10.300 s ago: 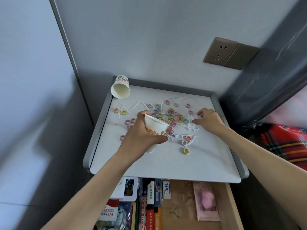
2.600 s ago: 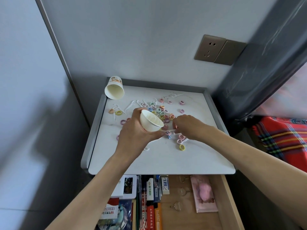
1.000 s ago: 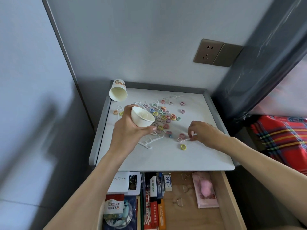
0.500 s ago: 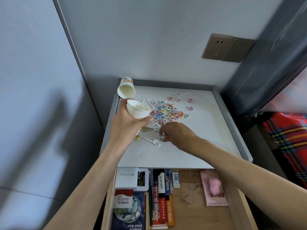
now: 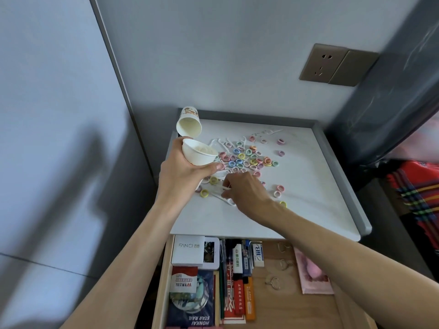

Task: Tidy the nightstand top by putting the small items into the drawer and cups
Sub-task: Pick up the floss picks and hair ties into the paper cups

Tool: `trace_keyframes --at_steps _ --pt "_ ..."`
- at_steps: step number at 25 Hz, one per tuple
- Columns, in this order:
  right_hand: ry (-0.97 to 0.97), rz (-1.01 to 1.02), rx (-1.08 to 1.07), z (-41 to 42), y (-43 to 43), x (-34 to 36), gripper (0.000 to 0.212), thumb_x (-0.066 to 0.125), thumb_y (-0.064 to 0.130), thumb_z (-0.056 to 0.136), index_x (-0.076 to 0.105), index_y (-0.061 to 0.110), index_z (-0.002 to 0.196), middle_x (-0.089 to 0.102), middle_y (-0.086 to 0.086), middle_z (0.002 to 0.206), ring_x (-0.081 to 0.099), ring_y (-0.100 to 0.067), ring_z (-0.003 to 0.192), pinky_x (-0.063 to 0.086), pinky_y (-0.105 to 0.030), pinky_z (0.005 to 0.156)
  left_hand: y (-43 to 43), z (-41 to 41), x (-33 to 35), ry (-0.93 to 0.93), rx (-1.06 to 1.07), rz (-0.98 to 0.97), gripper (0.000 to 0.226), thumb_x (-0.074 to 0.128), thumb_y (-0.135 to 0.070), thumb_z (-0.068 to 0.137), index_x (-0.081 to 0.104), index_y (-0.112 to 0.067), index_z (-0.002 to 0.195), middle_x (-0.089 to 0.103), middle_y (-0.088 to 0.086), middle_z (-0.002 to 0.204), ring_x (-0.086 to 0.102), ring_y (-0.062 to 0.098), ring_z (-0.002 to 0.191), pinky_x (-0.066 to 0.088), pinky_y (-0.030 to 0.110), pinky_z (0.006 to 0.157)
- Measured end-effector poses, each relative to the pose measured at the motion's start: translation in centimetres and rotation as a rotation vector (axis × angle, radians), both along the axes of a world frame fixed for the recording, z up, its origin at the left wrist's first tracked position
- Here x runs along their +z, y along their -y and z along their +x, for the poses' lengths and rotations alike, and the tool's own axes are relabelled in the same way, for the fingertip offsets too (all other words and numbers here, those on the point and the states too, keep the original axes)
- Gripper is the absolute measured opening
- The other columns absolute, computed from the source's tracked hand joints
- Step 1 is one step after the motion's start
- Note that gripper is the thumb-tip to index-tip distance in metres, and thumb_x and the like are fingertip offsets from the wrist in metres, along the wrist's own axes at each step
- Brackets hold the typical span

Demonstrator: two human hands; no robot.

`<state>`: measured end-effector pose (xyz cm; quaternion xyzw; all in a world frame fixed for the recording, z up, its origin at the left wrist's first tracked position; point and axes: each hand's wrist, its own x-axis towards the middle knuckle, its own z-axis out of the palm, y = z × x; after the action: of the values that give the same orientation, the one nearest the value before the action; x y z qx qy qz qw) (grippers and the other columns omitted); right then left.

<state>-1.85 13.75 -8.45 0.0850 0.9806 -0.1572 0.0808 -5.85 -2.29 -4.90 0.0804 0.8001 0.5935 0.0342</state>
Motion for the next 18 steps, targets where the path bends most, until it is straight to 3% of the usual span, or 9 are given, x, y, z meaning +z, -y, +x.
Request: trace_keyframes --at_steps 4,7,9,11,13,15,18 --pt "0.014 0.303 0.088 0.1 1.6 0.2 0.014 0.061 0.008 0.092 0.065 0.008 0.105 0.067 -0.013 0.105 0.064 -0.032 0.102 0.044 -0.033 0.069 0.2 0.3 0.6 0.006 -0.007 -0.006 0.066 0.092 -0.031 0.064 0.053 -0.023 0.117 0.064 -0.016 0.098 0.059 -0.020 0.076 0.046 0.006 0.054" --pt "0.005 0.459 0.169 0.8 2.3 0.1 0.026 0.053 -0.001 0.090 0.061 0.005 0.114 0.062 -0.013 0.116 0.058 -0.030 0.111 0.042 -0.035 0.089 0.3 0.5 0.8 0.017 -0.021 0.009 0.064 0.092 -0.025 0.067 0.053 -0.019 0.118 0.063 -0.014 0.097 0.059 -0.021 0.068 0.043 0.004 0.049" --pt "-0.014 0.509 0.184 1.3 2.5 -0.5 0.032 0.048 0.001 0.091 0.052 0.001 0.123 0.054 -0.016 0.124 0.051 -0.032 0.117 0.033 -0.037 0.104 0.5 0.6 0.8 0.021 -0.025 0.015 0.064 0.091 -0.025 0.068 0.053 -0.019 0.118 0.064 -0.012 0.098 0.059 -0.021 0.068 0.043 0.004 0.049" --pt "-0.031 0.496 0.196 1.4 2.4 -0.8 0.033 0.044 -0.002 0.091 0.047 0.000 0.124 0.053 -0.017 0.123 0.049 -0.033 0.116 0.028 -0.038 0.106 0.7 0.6 0.8 0.028 -0.025 0.015 0.063 0.091 -0.025 0.068 0.053 -0.019 0.118 0.065 -0.010 0.100 0.059 -0.021 0.069 0.043 0.004 0.049" --pt "-0.035 0.407 0.191 1.2 1.6 -0.3 0.035 0.045 -0.008 0.087 0.046 0.002 0.121 0.057 -0.016 0.116 0.055 -0.032 0.109 0.037 -0.038 0.097 0.7 0.6 0.9 0.031 -0.023 0.009 0.062 0.091 -0.025 0.068 0.053 -0.019 0.117 0.064 -0.010 0.099 0.059 -0.021 0.067 0.043 0.004 0.049" --pt "-0.006 0.193 0.148 0.7 0.2 0.8 0.029 0.043 -0.010 0.089 0.045 0.005 0.114 0.061 -0.015 0.103 0.061 -0.031 0.095 0.049 -0.039 0.080 0.8 0.7 1.0 0.032 -0.022 0.004 0.062 0.091 -0.025 0.069 0.053 -0.019 0.118 0.064 -0.010 0.098 0.059 -0.019 0.066 0.043 0.004 0.049" --pt "-0.074 -0.028 0.082 -0.9 -2.2 3.8 0.007 0.044 0.007 0.099 0.050 0.010 0.097 0.064 -0.009 0.082 0.060 -0.021 0.068 0.047 -0.033 0.059 0.7 0.5 0.8 0.027 -0.018 -0.028 0.063 0.090 -0.029 0.068 0.052 -0.023 0.119 0.065 -0.009 0.099 0.061 -0.013 0.067 0.043 0.004 0.049"
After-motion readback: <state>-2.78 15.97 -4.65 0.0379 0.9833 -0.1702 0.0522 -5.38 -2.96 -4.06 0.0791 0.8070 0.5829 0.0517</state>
